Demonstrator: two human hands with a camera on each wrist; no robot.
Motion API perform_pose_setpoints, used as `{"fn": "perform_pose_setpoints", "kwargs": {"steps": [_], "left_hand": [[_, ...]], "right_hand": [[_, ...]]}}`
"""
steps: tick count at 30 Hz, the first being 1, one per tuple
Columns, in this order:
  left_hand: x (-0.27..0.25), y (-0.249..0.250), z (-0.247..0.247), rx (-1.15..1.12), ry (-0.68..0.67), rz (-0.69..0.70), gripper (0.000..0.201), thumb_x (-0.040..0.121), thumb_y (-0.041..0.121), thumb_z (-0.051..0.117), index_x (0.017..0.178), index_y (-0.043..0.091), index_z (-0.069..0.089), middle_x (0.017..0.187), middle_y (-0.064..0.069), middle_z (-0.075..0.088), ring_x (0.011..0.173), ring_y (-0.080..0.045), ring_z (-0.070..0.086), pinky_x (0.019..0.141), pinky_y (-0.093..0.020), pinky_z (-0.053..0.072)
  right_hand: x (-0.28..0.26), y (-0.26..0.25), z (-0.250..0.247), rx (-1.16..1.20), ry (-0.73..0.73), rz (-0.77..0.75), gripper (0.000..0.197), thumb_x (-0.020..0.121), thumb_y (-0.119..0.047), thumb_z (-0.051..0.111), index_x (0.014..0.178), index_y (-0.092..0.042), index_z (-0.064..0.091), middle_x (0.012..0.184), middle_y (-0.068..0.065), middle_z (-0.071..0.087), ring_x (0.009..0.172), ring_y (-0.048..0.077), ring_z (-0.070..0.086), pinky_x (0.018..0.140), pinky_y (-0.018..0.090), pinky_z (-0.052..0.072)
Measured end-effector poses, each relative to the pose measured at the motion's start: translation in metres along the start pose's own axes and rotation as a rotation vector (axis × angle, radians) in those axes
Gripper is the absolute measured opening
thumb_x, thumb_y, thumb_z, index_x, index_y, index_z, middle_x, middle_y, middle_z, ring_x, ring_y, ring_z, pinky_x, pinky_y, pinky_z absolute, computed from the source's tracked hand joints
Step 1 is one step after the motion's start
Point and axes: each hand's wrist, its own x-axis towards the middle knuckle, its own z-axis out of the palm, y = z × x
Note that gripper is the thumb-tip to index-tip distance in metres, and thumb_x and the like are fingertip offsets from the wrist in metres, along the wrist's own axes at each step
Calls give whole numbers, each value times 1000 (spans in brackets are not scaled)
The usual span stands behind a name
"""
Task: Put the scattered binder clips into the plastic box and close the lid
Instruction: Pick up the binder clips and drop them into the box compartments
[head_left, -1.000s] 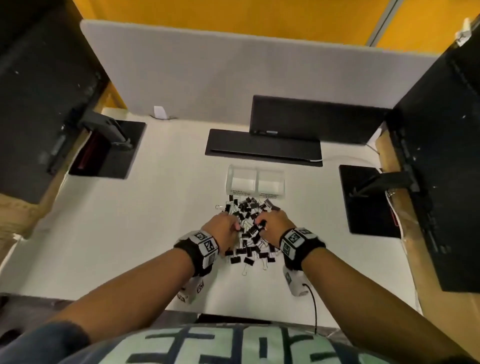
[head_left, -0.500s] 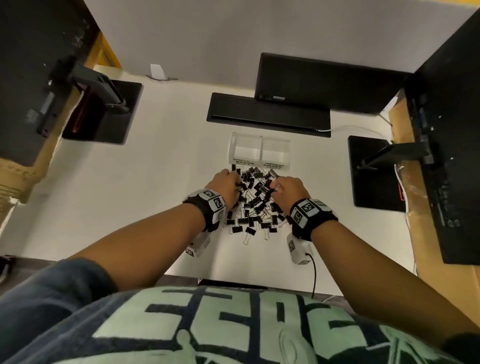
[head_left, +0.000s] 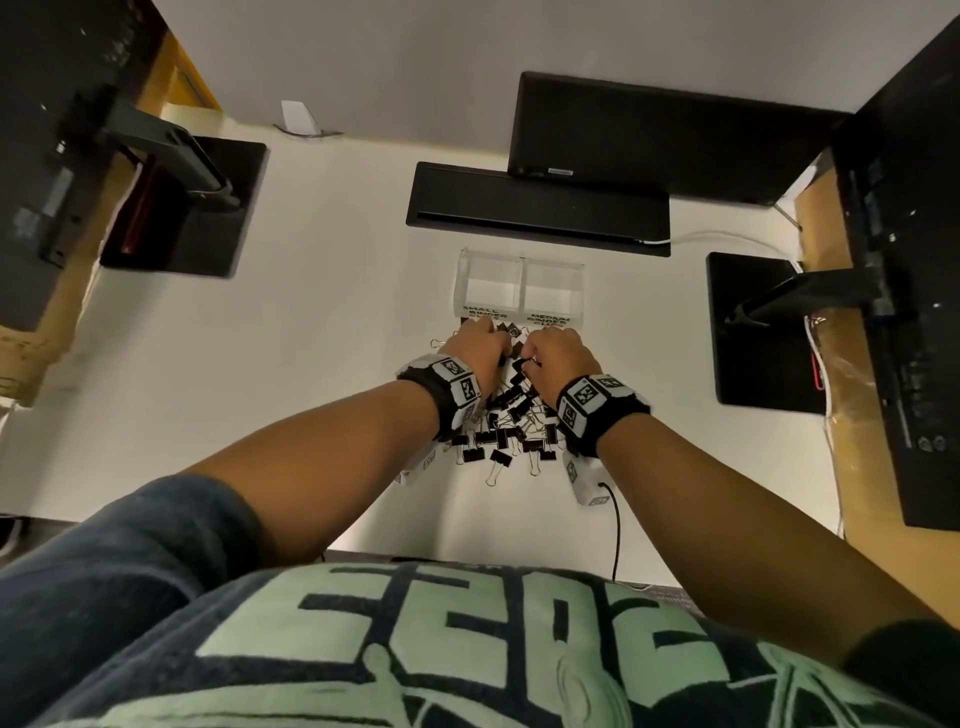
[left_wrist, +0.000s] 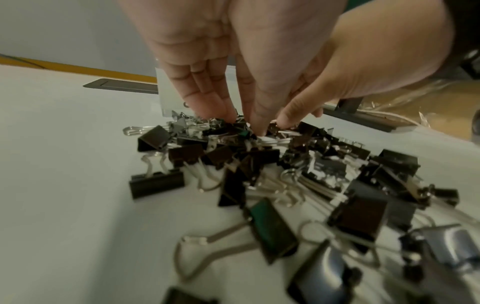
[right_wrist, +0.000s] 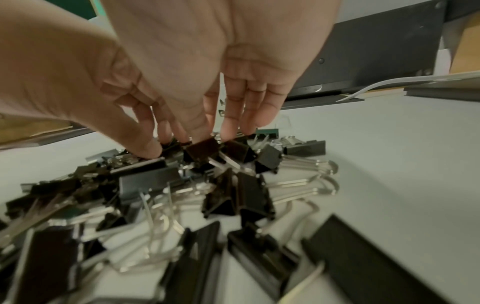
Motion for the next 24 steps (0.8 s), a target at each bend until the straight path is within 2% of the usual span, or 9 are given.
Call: {"fn": "perform_pose_setpoints", "kwargs": {"steps": [3, 5, 8, 10, 13, 17, 19, 21, 24], "left_hand": [[2, 0, 0, 16, -21, 12, 26, 85, 7, 57, 110, 8, 59, 111, -13, 52, 106, -29, 50, 81, -33, 43], [4, 1, 0, 8, -22, 3, 25, 85, 5, 56, 110, 5, 57, 113, -14, 52, 108, -30, 50, 84, -34, 44], [5, 1, -1, -25, -24, -13, 26, 86, 7, 55, 113, 3, 54, 116, -15, 52, 110, -30, 48, 87, -35, 43], [4, 2, -2, -58, -28, -13, 23, 87, 8, 55, 109, 4, 54, 113, -14, 55, 108, -30, 50, 86, -35, 43], [-1, 0, -8, -218, 28, -75, 7, 87, 8, 55, 95, 8, 55, 99, -8, 62, 92, -25, 58, 79, -33, 48], [-8, -14, -12, -629, 258, -314, 6, 88, 16, 60, 93, 14, 58, 87, 0, 63, 77, -16, 60, 72, -26, 51], [-9, -23, -15, -787, 324, -456, 9, 88, 17, 58, 96, 16, 61, 89, -1, 65, 76, -14, 59, 71, -26, 51], [-10, -32, -17, -888, 322, -526, 14, 90, 16, 53, 98, 16, 65, 88, -3, 66, 72, -15, 59, 67, -27, 51], [-13, -40, -19, -944, 286, -539, 20, 91, 11, 49, 95, 17, 68, 85, -5, 67, 71, -17, 61, 59, -23, 48]], "right_hand": [[4, 4, 0, 59, 21, 89, 19, 88, -12, 48, 75, -18, 61, 92, 10, 60, 87, 27, 58, 69, 33, 49], [5, 7, -3, 116, 33, 148, 22, 86, -9, 47, 72, -18, 62, 85, 10, 60, 77, 27, 60, 64, 30, 49], [5, 14, -7, 260, 83, 201, 27, 85, -1, 43, 82, -14, 67, 84, 1, 58, 74, 21, 57, 68, 27, 48], [4, 17, -8, 331, 106, 219, 28, 86, 0, 44, 83, -14, 68, 78, -5, 56, 74, 19, 56, 72, 31, 53], [2, 16, -9, 339, 105, 182, 27, 84, 0, 47, 82, -18, 67, 77, -5, 58, 74, 19, 58, 75, 34, 56], [1, 7, -3, 272, 29, 78, 22, 85, -6, 52, 92, -19, 69, 102, 7, 64, 82, 20, 63, 80, 32, 54], [3, -1, -1, 214, -18, 29, 22, 87, -9, 53, 101, -19, 67, 113, 7, 61, 96, 20, 60, 90, 34, 50], [6, -11, 0, 153, -44, -49, 27, 89, -8, 54, 114, -13, 63, 123, 7, 58, 117, 22, 51, 101, 33, 42], [12, -25, 3, 129, -59, -139, 37, 91, -6, 53, 127, -11, 55, 135, 7, 51, 133, 23, 37, 112, 31, 28]]}}
